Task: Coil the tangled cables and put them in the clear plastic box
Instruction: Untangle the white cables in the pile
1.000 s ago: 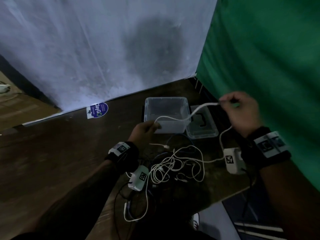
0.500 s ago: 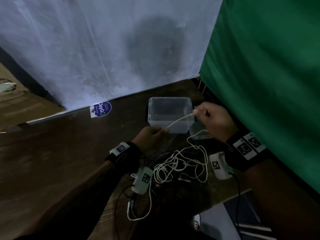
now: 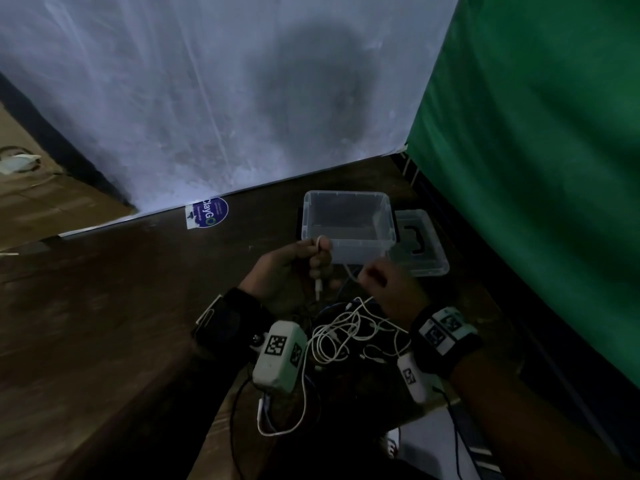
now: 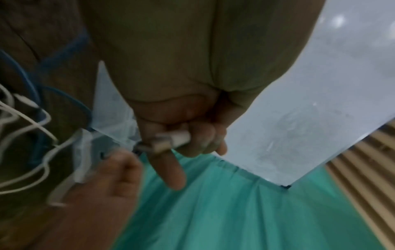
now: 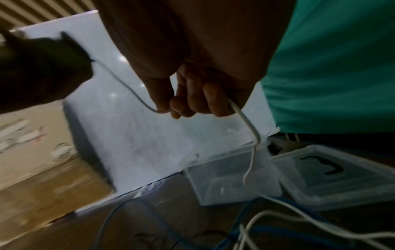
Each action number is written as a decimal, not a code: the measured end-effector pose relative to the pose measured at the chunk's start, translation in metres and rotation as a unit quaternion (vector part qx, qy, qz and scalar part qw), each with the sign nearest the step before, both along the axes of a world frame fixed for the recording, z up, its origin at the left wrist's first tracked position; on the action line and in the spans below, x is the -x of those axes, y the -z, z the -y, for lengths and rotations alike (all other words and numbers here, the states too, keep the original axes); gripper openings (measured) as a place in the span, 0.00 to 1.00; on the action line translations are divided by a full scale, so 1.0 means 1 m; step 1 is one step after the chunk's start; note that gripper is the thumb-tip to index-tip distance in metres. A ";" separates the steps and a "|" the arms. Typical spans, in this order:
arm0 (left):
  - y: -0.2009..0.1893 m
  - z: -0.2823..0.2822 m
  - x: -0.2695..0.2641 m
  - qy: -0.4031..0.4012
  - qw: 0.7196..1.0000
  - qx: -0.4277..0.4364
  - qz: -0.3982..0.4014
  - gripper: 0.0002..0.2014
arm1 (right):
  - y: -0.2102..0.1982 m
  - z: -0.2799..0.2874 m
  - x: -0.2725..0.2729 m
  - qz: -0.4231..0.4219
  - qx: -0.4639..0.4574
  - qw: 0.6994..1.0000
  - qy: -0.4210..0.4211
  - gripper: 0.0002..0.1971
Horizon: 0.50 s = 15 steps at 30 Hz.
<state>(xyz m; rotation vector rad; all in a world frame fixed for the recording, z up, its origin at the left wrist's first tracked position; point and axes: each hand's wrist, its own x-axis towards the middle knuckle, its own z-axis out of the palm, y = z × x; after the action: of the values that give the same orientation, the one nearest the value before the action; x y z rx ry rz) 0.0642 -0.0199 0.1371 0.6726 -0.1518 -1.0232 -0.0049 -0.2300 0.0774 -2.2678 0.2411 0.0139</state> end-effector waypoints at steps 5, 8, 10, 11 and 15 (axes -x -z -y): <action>0.008 0.009 -0.013 -0.114 0.992 -0.044 0.008 0.11 | -0.003 -0.044 0.024 -0.004 0.036 0.994 -0.106 0.04; 0.023 0.017 -0.012 -0.178 0.981 -0.082 -0.009 0.12 | -0.019 -0.053 0.029 0.013 0.059 0.988 -0.143 0.08; 0.030 0.023 -0.008 -0.186 0.978 -0.099 0.003 0.12 | -0.031 -0.052 0.029 0.026 0.052 0.986 -0.158 0.09; 0.033 0.025 -0.006 -0.181 0.977 -0.109 0.012 0.12 | -0.035 -0.051 0.029 0.032 0.043 0.985 -0.163 0.08; 0.035 0.033 0.007 -0.115 0.956 -0.224 0.149 0.12 | -0.053 -0.035 0.024 0.043 -0.002 0.990 -0.132 0.04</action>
<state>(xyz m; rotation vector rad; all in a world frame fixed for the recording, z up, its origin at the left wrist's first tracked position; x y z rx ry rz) 0.0570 -0.0529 0.1026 1.2318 -0.1001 -0.7283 -0.0289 -0.1950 0.1307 -2.2751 -0.1055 0.0555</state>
